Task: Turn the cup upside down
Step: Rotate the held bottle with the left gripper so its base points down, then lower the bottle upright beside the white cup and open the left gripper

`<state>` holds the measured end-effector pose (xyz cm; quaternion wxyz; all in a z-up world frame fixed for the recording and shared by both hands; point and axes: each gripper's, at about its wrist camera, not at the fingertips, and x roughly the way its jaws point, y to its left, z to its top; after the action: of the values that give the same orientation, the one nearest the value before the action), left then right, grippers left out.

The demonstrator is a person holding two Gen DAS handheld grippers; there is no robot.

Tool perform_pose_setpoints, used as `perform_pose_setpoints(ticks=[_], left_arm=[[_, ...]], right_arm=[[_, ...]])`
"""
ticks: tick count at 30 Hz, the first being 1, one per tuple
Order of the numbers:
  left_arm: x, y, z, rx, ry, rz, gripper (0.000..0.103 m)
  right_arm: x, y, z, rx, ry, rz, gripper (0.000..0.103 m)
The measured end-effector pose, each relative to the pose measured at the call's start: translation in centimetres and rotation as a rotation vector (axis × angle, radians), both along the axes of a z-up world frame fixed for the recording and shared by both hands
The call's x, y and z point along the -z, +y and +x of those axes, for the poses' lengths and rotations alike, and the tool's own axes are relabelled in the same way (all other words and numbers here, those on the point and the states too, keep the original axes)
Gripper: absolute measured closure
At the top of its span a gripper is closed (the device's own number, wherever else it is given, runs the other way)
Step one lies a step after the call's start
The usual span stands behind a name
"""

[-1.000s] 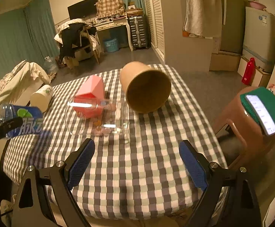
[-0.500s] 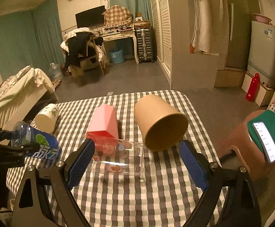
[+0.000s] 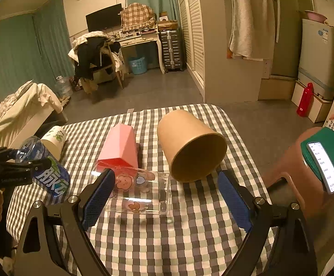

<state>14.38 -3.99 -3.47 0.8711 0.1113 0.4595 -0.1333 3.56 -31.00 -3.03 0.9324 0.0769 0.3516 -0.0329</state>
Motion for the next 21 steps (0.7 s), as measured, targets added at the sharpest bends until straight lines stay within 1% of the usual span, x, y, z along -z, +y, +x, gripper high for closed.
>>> perform_pose_setpoints(ticks=[1, 2, 3, 6, 8, 14, 17, 21], left_arm=[[0.0, 0.1, 0.1, -0.003, 0.003, -0.005, 0.025], [0.0, 0.3, 0.0, -0.005, 0.003, -0.011, 0.020], [-0.1, 0.3, 0.0, -0.006, -0.002, -0.013, 0.018], [-0.7, 0.5, -0.6, -0.012, -0.037, -0.008, 0.016], [-1.2, 0.7, -0.9, -0.012, -0.057, -0.010, 0.016], [-3.4, 1.8, -1.9, -0.030, -0.103, -0.057, 0.016], [-4.9, 2.8, -2.7, -0.042, -0.143, -0.086, 0.016], [-7.2, 4.2, -4.3, -0.066, -0.212, -0.144, 0.016]], right_arm=[[0.0, 0.1, -0.1, -0.001, -0.001, -0.003, 0.012], [-0.1, 0.1, -0.2, -0.001, -0.001, -0.004, 0.012], [-0.2, 0.1, -0.3, -0.002, -0.001, -0.004, 0.012], [-0.8, 0.3, -0.7, -0.002, -0.012, -0.010, 0.012], [-1.3, 0.3, -1.0, -0.002, -0.022, -0.011, 0.012], [-2.9, 0.9, -2.3, -0.005, -0.049, -0.014, 0.012], [-4.0, 1.4, -2.9, -0.011, -0.069, -0.024, 0.012], [-5.6, 2.4, -3.7, -0.027, -0.103, -0.044, 0.012]])
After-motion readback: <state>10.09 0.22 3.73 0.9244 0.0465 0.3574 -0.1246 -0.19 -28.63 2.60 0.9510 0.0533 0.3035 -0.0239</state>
